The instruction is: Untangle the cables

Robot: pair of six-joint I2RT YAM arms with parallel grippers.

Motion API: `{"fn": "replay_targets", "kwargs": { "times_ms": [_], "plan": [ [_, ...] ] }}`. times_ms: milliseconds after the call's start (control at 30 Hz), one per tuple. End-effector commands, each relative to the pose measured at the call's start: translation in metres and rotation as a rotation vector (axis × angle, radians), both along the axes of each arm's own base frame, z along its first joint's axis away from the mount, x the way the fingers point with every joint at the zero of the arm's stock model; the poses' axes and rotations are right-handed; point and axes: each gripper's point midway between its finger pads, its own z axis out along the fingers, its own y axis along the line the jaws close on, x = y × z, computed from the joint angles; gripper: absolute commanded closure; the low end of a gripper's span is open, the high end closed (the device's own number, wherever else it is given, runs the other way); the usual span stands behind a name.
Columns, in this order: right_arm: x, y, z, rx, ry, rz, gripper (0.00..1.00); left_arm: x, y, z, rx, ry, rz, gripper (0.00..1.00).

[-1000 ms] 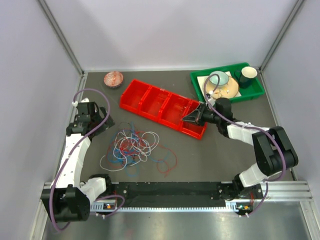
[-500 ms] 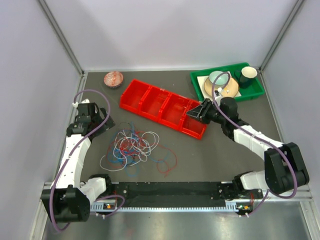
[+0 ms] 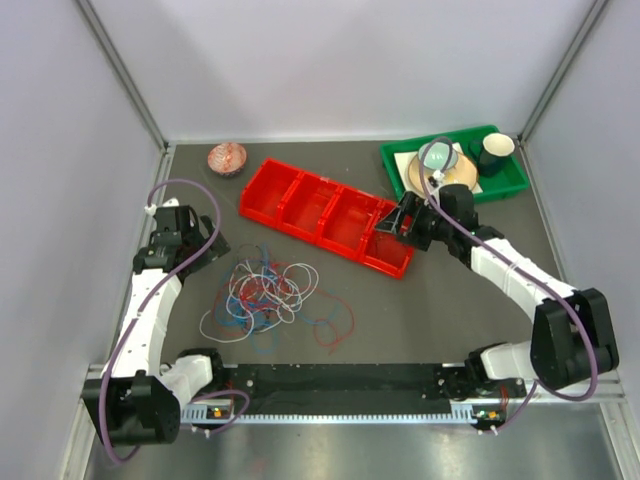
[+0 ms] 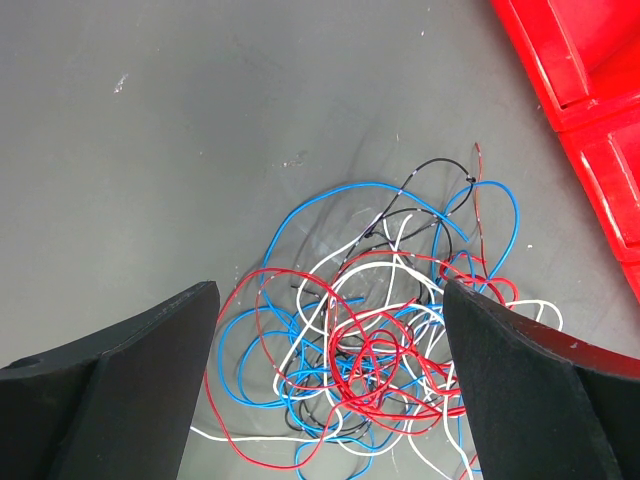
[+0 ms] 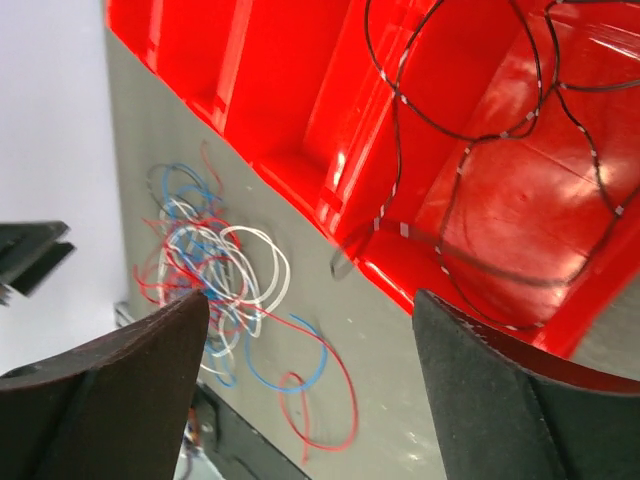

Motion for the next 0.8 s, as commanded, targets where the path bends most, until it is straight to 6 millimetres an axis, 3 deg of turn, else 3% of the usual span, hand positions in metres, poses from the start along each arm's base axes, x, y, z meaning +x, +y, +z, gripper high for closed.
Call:
{"fn": "replay_targets", "kwargs": {
  "times_ms": [0, 167, 300, 367, 400, 467, 500, 633, 667, 733, 767],
  "plan": [
    [-0.018, -0.018, -0.003, -0.128, 0.001, 0.04, 0.17, 0.008, -0.002, 0.015, -0.001, -0.072, -0.012, 0.01],
    [-0.034, -0.026, -0.002, -0.168, 0.0, 0.057, 0.15, 0.009, -0.003, 0.015, -0.009, -0.073, -0.012, 0.01],
    [-0.032, -0.038, 0.016, -0.231, -0.085, 0.029, 0.17, 0.009, -0.003, 0.015, -0.011, -0.072, -0.015, 0.01],
    [-0.025, -0.048, 0.016, -0.278, -0.109, -0.018, 0.28, 0.01, -0.004, 0.016, -0.015, -0.077, -0.016, 0.01],
    [-0.017, -0.055, 0.019, -0.314, -0.132, -0.058, 0.53, 0.01, -0.005, 0.016, -0.019, -0.079, -0.015, 0.01],
    [-0.008, -0.056, 0.019, -0.33, -0.131, -0.077, 0.68, 0.01, -0.005, 0.014, -0.023, -0.073, -0.013, 0.01],
    [0.0, -0.054, 0.028, -0.327, -0.155, -0.083, 0.75, 0.009, -0.005, 0.013, -0.023, -0.071, -0.013, 0.01],
    [0.019, -0.042, 0.025, -0.366, -0.164, -0.075, 0.75, 0.008, -0.004, 0.016, -0.014, -0.078, -0.012, 0.01],
    [0.025, -0.04, 0.012, -0.384, -0.132, -0.07, 0.75, 0.009, -0.004, 0.018, -0.012, -0.083, -0.013, 0.01],
    [0.039, -0.04, 0.014, -0.394, -0.145, -0.095, 0.74, 0.009, -0.004, 0.019, -0.013, -0.081, -0.014, 0.01],
    [0.046, -0.04, 0.001, -0.409, -0.12, -0.099, 0.74, 0.008, -0.004, 0.018, -0.014, -0.08, -0.014, 0.01]
  ]
}}
